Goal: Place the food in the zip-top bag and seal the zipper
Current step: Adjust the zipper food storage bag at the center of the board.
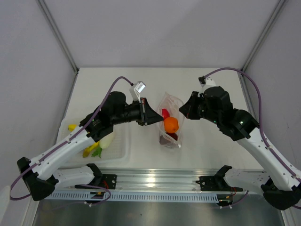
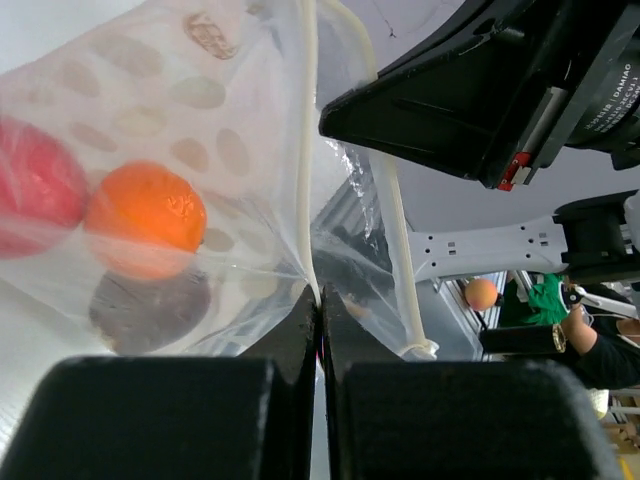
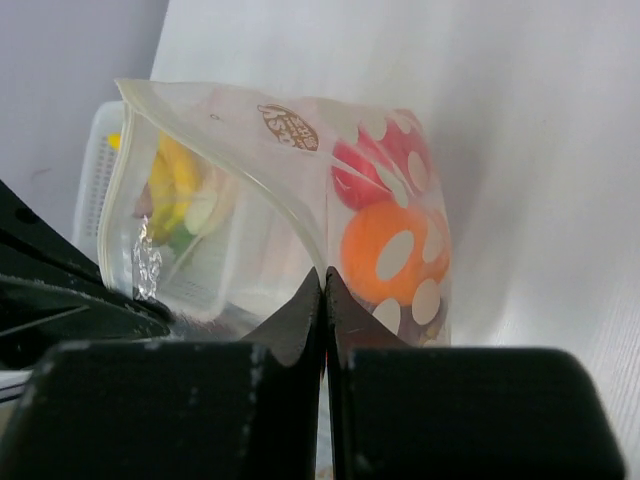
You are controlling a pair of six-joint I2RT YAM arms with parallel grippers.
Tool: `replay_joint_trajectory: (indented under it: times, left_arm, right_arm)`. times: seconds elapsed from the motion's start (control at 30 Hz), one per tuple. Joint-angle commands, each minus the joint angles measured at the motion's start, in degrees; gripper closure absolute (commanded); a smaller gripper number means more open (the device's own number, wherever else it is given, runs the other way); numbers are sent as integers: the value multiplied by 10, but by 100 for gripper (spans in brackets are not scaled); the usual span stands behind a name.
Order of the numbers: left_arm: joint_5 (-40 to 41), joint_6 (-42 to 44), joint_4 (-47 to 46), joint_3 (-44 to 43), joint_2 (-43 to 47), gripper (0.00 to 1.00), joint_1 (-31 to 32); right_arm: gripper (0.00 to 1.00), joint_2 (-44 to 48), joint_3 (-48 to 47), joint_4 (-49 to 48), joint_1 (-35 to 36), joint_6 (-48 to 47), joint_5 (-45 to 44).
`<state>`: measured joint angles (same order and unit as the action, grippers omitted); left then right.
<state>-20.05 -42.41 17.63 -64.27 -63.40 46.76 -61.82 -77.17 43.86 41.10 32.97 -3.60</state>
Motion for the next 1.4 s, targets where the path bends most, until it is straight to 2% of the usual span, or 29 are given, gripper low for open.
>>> replay_joint_trajectory:
  times: [0.0,0.1,0.2,0.27,0.37,0.53,0.6,0.73,0.83,0.9,0.93,0.97,1.0,1.03,1.17,1.37]
  left_arm:
    - [-4,2,3,25,-6,99,4]
    - [-8,-10,-42,104,-22,99,3]
    - [9,-14,-63,153,-52,99,1]
    - [5,-17,-76,165,-73,99,-6]
    - [-4,-12,-73,154,-74,99,-11]
    - [-4,3,-28,70,-44,99,-10]
    - [-7,5,-17,42,-35,99,-10]
    - [-5,7,-12,48,-27,98,-10]
    - [4,2,-7,65,-24,62,-11]
    - [18,4,1,77,-16,32,-11]
    - [40,8,10,80,-3,25,-11]
    - [54,14,30,79,5,12,-13]
    - [67,19,42,78,13,6,-16]
    - [97,29,56,76,23,1,-19]
    - [156,48,126,59,85,1,-54]
    - [234,59,252,20,134,1,-162]
  right_arm:
    - [100,8,24,4,-1,5,9]
    - [100,1,82,-23,-1,13,14]
    - [100,-10,139,-59,-1,19,23]
    - [100,-29,144,-67,-2,17,25]
    - [100,-35,113,-42,-1,4,9]
    - [100,-13,19,2,-1,-7,-4]
    - [100,-6,7,8,-1,-5,-1]
    - [100,2,27,-6,-1,4,12]
    - [100,-1,42,-18,-1,6,18]
    - [100,-2,53,-24,-1,5,20]
    - [100,-2,54,-25,-1,4,19]
    - [100,-3,55,-25,-1,3,18]
    - [100,-4,55,-25,-1,3,17]
    - [100,-3,54,-23,-1,0,16]
    - [100,-2,55,-20,-1,-6,9]
    - [100,-8,65,-21,-1,-13,5]
